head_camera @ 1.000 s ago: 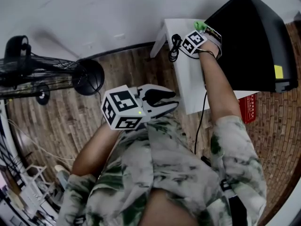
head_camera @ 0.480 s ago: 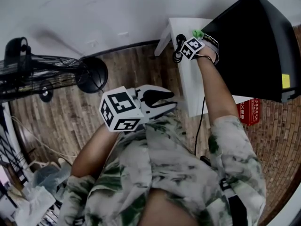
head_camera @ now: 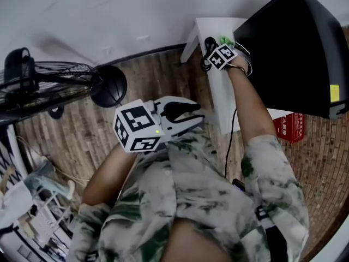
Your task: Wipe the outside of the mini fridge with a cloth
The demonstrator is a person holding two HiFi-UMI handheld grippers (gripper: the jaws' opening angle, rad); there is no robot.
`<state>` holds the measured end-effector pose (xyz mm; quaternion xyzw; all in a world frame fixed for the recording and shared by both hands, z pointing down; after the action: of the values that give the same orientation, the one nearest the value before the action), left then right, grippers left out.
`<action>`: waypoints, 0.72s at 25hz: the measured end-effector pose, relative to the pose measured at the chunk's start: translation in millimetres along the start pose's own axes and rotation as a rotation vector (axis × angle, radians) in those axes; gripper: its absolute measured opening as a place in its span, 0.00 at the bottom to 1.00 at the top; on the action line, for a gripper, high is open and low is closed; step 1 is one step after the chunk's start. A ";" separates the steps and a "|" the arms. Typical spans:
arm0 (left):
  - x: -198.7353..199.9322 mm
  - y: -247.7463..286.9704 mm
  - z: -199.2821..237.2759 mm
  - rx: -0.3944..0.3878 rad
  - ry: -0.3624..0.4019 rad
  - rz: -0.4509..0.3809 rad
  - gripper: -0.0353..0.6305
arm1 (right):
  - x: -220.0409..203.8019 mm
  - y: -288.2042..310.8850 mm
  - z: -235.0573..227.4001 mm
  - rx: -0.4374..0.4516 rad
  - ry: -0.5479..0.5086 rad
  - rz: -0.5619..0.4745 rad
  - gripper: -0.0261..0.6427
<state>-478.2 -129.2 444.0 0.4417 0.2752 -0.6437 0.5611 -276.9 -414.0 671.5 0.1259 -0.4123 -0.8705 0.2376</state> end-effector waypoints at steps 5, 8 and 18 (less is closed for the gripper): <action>1.5 5.6 -14.5 -0.022 0.024 0.009 0.24 | -10.4 -28.3 -1.4 0.033 0.126 -0.093 0.19; 0.7 6.7 -27.7 -0.040 0.038 0.012 0.24 | -18.4 -49.1 2.4 0.058 0.192 -0.141 0.19; -19.1 14.4 -93.0 -0.108 0.082 0.042 0.24 | -79.8 -133.7 36.1 0.174 0.427 -0.309 0.19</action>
<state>-440.5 -44.1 420.2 0.4425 0.3232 -0.5972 0.5858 -265.1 -275.8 592.0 0.3877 -0.4019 -0.8115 0.1720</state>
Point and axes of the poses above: the fingertips, and each gripper's own axes: y forward along the fingers, z to its left, x out of its top, the point moved 6 cm from there along -y, backward along the fingers, and after that the axes turned 9 degrees about y, right-handed, at the moved point
